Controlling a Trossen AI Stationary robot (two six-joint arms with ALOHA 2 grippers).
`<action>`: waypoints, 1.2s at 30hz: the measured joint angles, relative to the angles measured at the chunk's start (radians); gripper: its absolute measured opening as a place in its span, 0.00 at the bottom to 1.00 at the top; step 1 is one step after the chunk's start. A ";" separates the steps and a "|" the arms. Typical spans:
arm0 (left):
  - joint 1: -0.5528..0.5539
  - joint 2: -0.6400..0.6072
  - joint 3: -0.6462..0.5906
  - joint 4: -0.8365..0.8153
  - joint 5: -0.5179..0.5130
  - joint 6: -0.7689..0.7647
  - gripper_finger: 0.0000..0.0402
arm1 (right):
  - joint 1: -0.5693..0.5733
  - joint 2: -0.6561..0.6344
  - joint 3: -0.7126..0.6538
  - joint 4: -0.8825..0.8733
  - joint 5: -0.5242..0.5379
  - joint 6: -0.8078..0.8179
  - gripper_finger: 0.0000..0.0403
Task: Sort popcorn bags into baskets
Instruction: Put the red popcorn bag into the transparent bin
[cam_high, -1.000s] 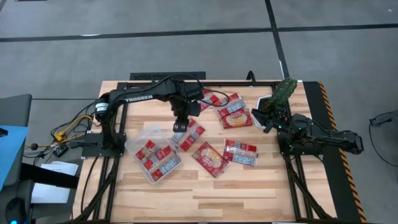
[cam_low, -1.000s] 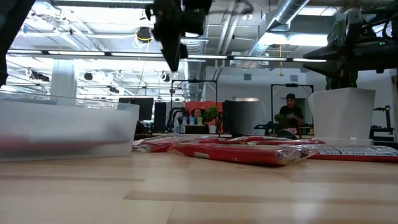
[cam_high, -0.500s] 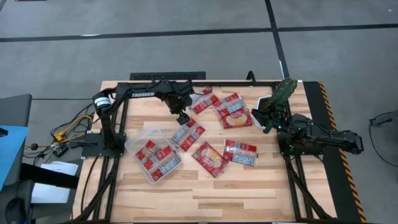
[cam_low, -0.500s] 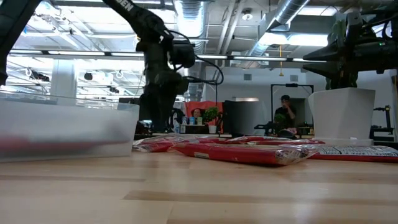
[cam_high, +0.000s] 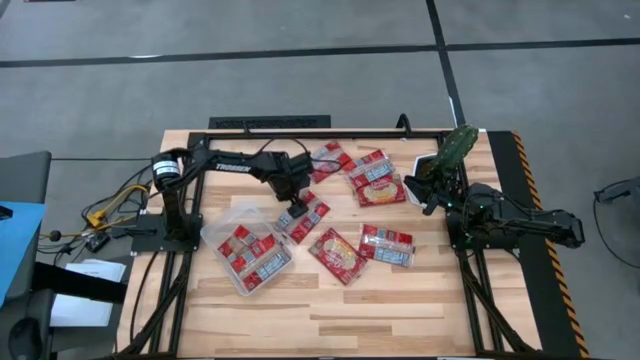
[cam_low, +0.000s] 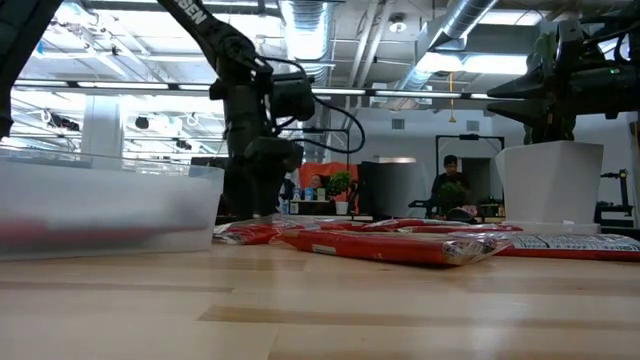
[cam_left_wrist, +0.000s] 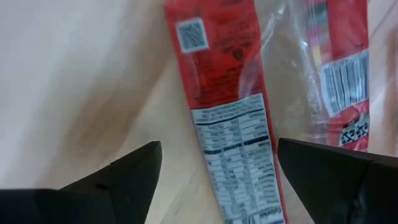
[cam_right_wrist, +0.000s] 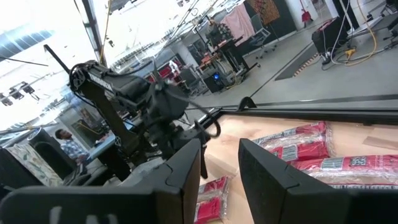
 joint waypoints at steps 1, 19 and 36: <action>-0.003 0.009 -0.010 0.011 0.006 -0.015 0.77 | 0.000 0.000 0.000 0.000 0.000 0.000 0.34; -0.008 0.045 -0.052 0.118 0.091 -0.060 0.03 | 0.000 0.000 0.000 0.000 0.001 -0.003 0.32; -0.015 0.049 0.290 -0.196 0.161 -0.006 0.00 | 0.000 0.000 0.000 0.000 0.002 0.002 0.31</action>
